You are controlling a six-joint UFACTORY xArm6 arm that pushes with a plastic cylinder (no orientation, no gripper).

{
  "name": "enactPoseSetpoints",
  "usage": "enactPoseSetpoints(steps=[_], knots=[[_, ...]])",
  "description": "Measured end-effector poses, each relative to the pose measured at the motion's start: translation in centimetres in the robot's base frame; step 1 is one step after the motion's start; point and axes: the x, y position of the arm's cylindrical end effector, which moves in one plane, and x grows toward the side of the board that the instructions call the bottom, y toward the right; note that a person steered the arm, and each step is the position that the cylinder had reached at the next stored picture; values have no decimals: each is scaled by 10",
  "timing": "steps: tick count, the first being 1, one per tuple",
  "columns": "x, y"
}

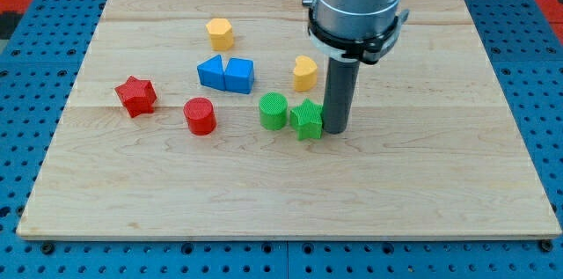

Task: Push the red circle into the red star

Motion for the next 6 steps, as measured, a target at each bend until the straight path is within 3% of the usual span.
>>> enactPoseSetpoints(steps=[2,3,6], knots=[[49,-36],[51,-72],[-25,-167]])
